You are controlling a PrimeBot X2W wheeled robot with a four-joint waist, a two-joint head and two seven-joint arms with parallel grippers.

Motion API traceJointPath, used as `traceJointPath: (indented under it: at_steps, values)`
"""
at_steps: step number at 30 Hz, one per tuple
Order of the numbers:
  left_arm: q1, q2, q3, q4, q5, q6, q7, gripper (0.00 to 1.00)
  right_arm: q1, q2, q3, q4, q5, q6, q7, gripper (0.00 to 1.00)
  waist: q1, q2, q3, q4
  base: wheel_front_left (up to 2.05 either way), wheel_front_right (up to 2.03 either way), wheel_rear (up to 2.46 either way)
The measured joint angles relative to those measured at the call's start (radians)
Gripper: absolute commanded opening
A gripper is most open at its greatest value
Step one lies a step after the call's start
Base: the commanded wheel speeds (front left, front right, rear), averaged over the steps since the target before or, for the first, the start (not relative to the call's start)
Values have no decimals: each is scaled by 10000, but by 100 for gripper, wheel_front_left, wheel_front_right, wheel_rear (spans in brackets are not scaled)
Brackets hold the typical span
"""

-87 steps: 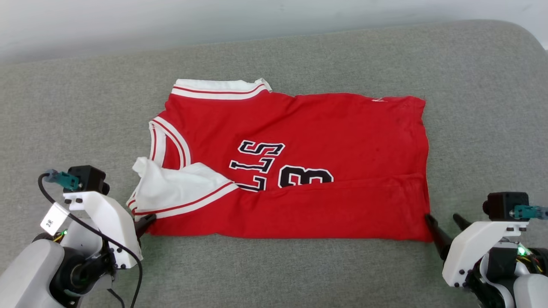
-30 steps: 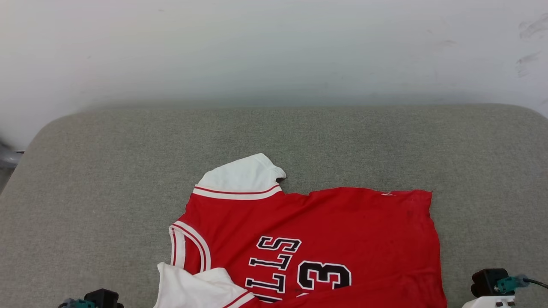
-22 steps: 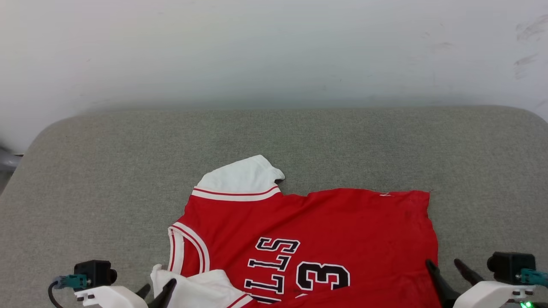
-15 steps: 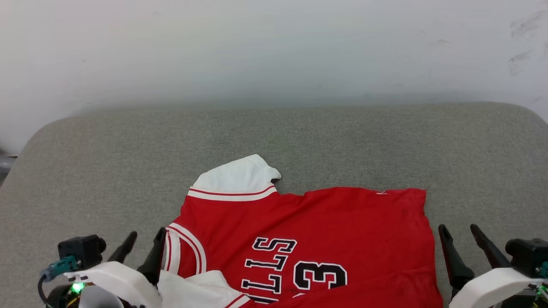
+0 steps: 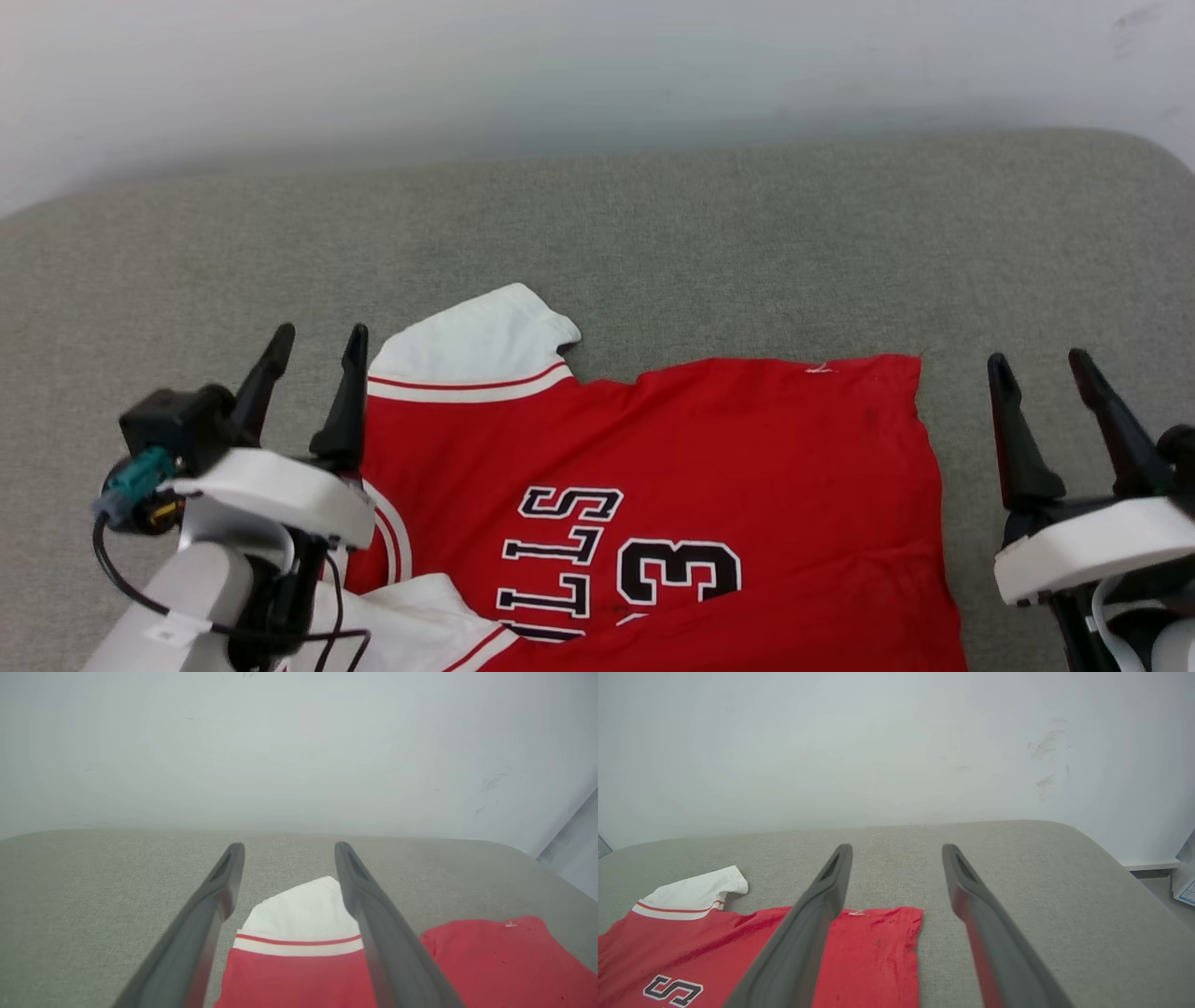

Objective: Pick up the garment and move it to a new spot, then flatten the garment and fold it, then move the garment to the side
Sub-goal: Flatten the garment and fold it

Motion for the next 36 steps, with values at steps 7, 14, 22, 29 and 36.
traceJointPath:
  at_steps: [7, 14, 22, 29, 36]
  values:
    - [-1922, 27, -54, 909, 44, -696, 336, 100, -933, 35, 140, -265, -40, 0, -245, 100, 2, 0, 1176, -372, 0, 0, 0]
    - [-3788, 443, -380, 2025, -393, -1670, 2378, 100, -1372, 44, 165, 59, 249, 0, -570, 100, 2, 0, 2108, -1006, 0, 0, 0]
    - [-5200, 1396, -920, 2970, -1743, -2458, 6786, 100, -1543, 46, 257, 719, 673, 0, -1032, 100, 2, 0, 2741, -1721, 0, 0, 0]
    - [-5633, 1753, -1179, 3473, -2456, -2474, 9102, 100, -1702, 46, 407, 1239, 961, 0, -1392, 100, 1, 0, 3117, -2094, 0, 0, 0]
    - [-5801, 1676, -1312, 3824, -2846, -2307, 9967, 0, -1871, 46, 477, 1661, 1260, 0, -1398, 100, -2, 0, 3287, -2215, 0, 0, 0]
